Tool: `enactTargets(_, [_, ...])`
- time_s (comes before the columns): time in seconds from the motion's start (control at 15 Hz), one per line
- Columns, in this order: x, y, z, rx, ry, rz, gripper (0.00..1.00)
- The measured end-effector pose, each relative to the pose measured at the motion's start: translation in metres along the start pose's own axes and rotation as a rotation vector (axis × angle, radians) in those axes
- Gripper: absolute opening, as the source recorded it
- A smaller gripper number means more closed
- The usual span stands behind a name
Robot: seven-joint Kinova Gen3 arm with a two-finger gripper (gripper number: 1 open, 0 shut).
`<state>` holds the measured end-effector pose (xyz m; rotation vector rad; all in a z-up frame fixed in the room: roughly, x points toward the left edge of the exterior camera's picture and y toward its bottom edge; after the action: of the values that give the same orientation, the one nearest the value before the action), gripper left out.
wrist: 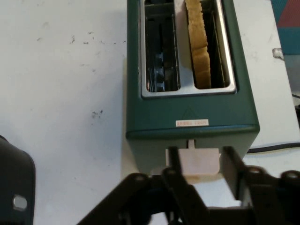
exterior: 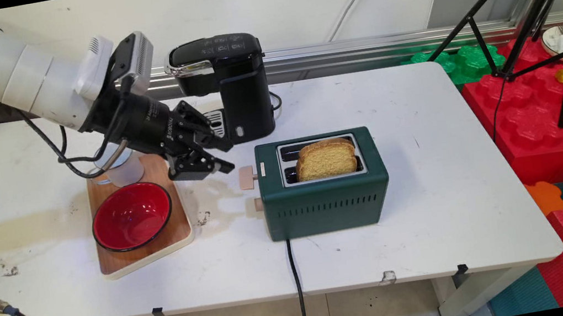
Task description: Press the toaster switch
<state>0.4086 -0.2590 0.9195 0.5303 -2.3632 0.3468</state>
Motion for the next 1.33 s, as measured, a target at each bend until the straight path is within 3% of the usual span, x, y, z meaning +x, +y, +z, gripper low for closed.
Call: enactTargets(1.33, [-0.032, -0.009, 0.024, -0.037, 0.025, -0.012, 0.0])
